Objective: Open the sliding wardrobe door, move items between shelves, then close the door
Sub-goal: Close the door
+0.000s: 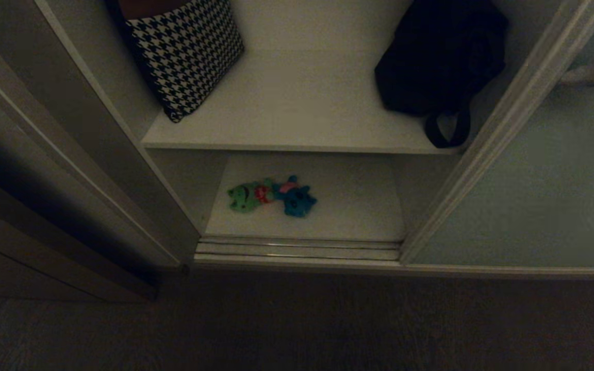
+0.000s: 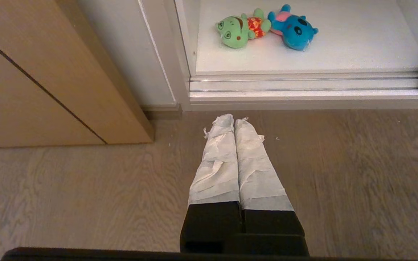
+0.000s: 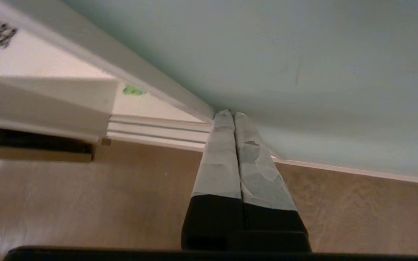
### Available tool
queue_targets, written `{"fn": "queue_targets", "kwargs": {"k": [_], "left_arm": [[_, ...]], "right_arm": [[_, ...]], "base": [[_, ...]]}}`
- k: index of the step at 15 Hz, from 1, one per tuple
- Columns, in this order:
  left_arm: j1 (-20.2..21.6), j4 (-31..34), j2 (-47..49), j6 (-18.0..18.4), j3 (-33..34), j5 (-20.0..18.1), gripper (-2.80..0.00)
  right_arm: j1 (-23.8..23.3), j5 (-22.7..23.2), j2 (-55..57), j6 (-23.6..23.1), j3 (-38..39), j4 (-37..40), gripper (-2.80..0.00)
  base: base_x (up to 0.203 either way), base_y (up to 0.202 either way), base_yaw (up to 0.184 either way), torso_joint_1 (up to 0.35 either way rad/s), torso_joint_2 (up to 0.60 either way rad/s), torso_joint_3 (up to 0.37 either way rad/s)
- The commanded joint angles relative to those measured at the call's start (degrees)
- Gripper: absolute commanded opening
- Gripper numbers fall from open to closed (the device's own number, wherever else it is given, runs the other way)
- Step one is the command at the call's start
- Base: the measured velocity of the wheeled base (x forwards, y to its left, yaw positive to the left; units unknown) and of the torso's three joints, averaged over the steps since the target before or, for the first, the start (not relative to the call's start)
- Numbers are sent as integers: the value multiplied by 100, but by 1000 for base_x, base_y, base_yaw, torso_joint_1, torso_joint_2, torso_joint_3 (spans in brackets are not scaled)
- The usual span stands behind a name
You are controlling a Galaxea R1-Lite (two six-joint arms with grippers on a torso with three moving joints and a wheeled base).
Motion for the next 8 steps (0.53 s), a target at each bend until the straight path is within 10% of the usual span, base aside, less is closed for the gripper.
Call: {"fn": "queue_targets", "kwargs": {"k": [1,8], "left_arm": [[0,-4,7,2,1,0,-280],[-5,-4,7,2,1,0,-280]], "right_arm": [[512,-83,7,1,-50,0,-280],[3124,-1222,-674,-39,701,-1,-280]], "base": [[0,0,0,0,0,0],[0,0,0,0,0,0]]}}
